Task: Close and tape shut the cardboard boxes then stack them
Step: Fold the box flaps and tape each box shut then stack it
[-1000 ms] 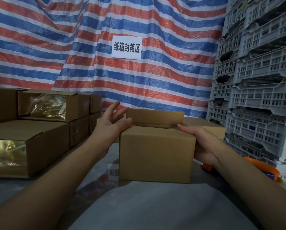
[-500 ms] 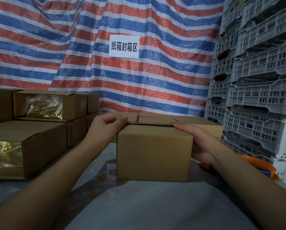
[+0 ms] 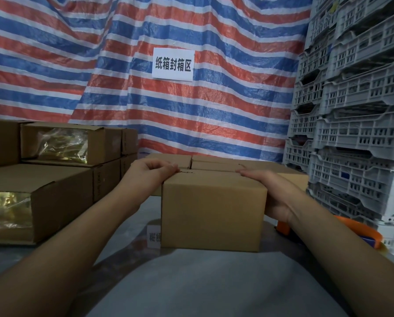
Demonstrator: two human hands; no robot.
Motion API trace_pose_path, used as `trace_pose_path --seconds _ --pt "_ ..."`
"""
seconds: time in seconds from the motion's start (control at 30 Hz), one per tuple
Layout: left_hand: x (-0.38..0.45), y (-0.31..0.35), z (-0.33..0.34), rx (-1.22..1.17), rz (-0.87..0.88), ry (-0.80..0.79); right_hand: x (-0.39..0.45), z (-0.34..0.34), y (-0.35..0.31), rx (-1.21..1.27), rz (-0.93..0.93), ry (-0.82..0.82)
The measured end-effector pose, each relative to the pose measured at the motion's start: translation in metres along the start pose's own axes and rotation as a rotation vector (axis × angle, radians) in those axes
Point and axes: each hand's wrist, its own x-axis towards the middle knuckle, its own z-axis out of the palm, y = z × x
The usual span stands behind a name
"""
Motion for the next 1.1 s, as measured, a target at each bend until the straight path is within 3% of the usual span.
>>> trace_pose_path --seconds 0.13,0.23,0.37,0.53,0.77,0.87,0.97,1.03,1.1 --pt "0.004 0.009 -0.003 0.067 -0.052 -0.061 -0.001 0.000 -0.001 -0.027 -0.019 0.041" --pt "0.007 0.027 -0.004 0.268 -0.043 -0.101 -0.002 0.000 -0.001 -0.042 -0.027 0.065" --pt "-0.002 0.051 0.015 0.621 0.210 -0.072 -0.006 0.003 -0.001 -0.076 -0.028 0.086" --pt "-0.021 0.060 0.054 1.077 0.374 -0.469 -0.008 0.004 -0.001 -0.090 -0.028 0.077" --pt "-0.027 0.051 0.061 1.122 0.362 -0.443 -0.005 -0.001 -0.001 -0.140 -0.077 0.079" --pt "-0.027 0.050 0.060 1.116 0.356 -0.427 -0.006 -0.012 -0.009 -0.452 -0.261 0.357" --pt "-0.028 0.051 0.060 1.112 0.349 -0.427 -0.017 -0.037 -0.017 -1.116 -0.426 0.622" --pt "-0.029 0.052 0.061 1.104 0.343 -0.435 -0.030 -0.053 -0.016 -1.504 -0.348 0.678" --pt "-0.030 0.053 0.061 1.113 0.337 -0.436 -0.045 -0.061 -0.009 -1.674 -0.188 0.666"
